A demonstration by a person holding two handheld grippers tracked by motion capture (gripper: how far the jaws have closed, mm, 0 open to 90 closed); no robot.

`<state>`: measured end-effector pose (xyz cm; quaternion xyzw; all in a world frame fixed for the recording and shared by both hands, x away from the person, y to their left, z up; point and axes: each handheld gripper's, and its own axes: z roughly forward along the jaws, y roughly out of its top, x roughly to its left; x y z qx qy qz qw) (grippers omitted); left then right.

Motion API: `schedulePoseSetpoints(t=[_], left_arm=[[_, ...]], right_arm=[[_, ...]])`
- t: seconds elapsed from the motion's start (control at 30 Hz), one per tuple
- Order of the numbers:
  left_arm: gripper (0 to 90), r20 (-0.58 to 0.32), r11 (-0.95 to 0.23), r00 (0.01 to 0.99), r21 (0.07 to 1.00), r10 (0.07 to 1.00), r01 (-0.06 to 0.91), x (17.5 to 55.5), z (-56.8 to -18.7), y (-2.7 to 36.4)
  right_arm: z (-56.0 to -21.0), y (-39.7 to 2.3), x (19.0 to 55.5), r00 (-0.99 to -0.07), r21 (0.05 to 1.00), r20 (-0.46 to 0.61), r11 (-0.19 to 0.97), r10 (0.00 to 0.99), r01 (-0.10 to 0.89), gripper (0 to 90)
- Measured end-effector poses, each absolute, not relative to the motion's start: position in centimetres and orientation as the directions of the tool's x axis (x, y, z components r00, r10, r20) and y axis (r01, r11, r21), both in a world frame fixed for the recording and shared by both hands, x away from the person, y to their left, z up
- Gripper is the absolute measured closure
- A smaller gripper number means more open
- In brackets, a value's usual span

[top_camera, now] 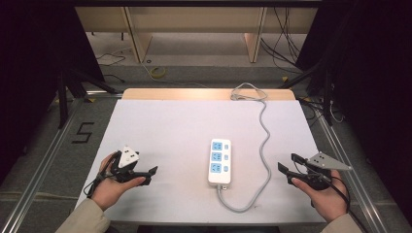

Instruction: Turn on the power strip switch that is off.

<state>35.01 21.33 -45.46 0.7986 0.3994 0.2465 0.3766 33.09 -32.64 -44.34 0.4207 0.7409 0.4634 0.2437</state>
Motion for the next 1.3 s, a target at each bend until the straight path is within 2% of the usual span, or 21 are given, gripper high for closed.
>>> schedulePoseSetpoints(t=[0.17, 0.5, 0.63, 1.3], left_arm=[[16.0, 0.092, -0.395, 0.559, 0.801, 0.824, 0.45, 34.9, -45.5, 21.3], [16.5, 0.093, -0.396, 0.56, 0.8, 0.823, 0.45, 34.9, -45.5, 21.2], [16.7, 0.099, -0.406, 0.564, 0.795, 0.82, 0.451, 34.9, -45.5, 21.2], [16.8, 0.099, -0.404, 0.562, 0.796, 0.821, 0.45, 34.8, -45.5, 21.1]], right_arm=[[-44.1, -32.7, 33.0, -0.522, 0.895, 0.016, 0.22, 0.853, 0.387, 43.4], [-43.4, -32.4, 32.8, -0.504, 0.9, -0.016, 0.232, 0.864, 0.369, 79.6], [-43.2, -32.2, 32.9, -0.503, 0.894, -0.026, 0.246, 0.864, 0.375, 90.0], [-42.2, -31.2, 33.5, -0.535, 0.88, -0.002, 0.255, 0.845, 0.4, 90.0]])
